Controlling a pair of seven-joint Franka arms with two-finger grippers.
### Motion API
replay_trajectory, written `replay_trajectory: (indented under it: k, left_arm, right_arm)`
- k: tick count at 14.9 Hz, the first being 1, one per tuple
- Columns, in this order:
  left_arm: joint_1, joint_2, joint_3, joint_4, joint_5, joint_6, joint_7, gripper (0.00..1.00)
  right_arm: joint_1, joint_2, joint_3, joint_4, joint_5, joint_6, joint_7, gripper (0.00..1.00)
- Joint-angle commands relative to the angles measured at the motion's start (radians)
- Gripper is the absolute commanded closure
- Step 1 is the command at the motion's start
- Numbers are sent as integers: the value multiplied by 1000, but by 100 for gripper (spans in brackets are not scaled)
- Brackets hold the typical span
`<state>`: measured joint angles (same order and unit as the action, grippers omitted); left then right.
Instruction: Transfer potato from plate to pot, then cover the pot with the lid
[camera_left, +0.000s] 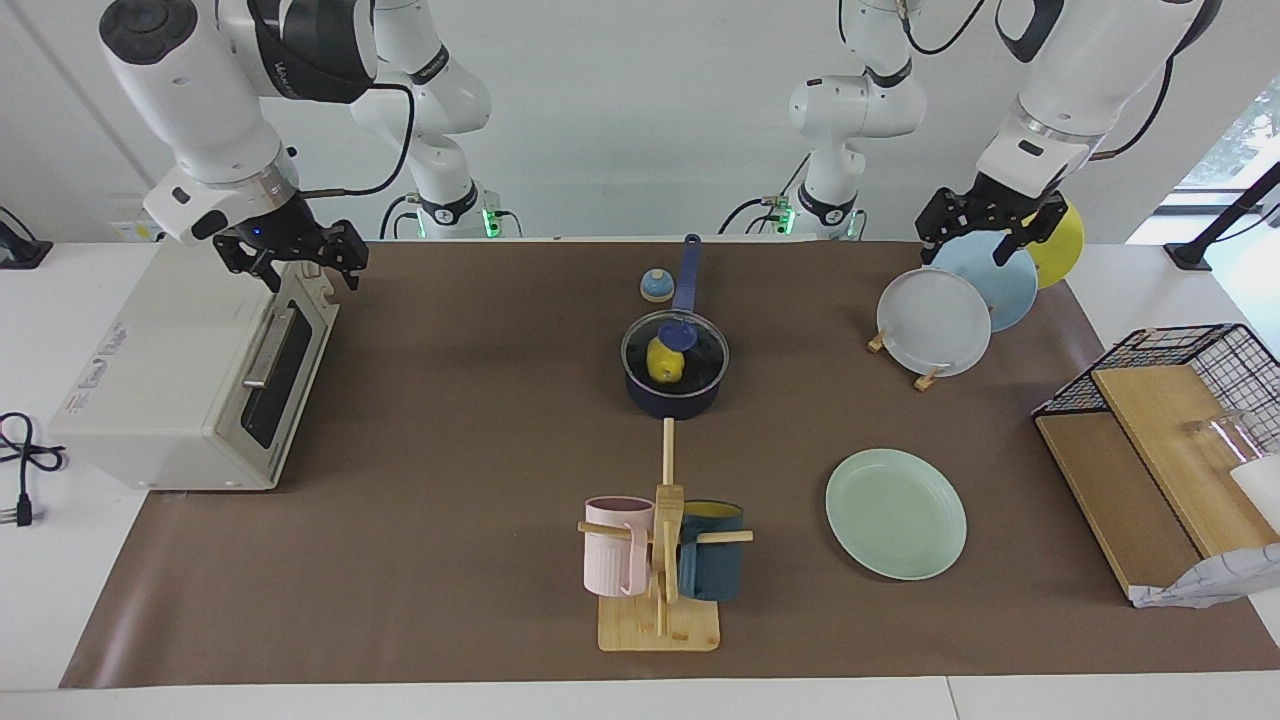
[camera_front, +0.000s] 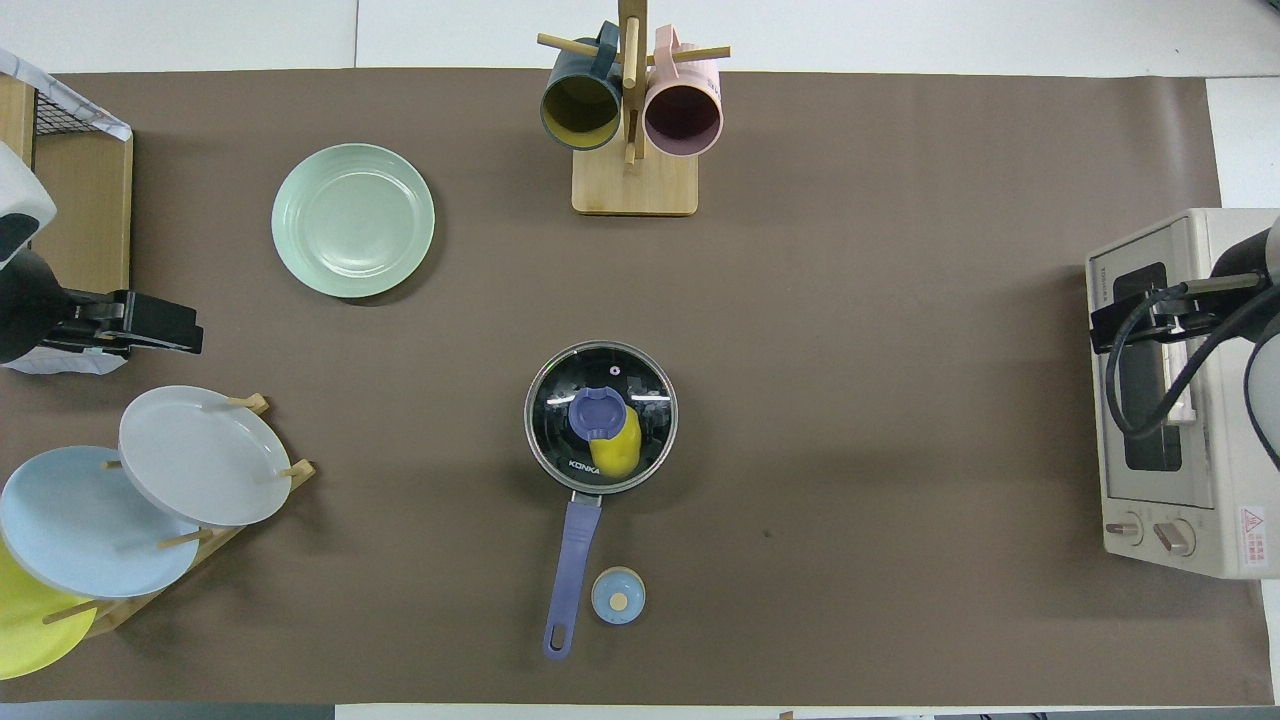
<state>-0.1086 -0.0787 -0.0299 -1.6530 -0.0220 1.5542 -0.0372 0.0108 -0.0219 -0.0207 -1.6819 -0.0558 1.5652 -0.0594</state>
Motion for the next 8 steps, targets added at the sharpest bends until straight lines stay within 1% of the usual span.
replay_trajectory:
  k: [1,8]
  left_arm:
    - [15,-6,-10,-1,8,-3,-4,0]
    - [15,-6,-10,-1,8,-3,-4,0]
  right_arm:
    - [-12,-18,4,-7,20,-14,-16,0]
    - [-11,-35,4,-10,22,-16,-17,0]
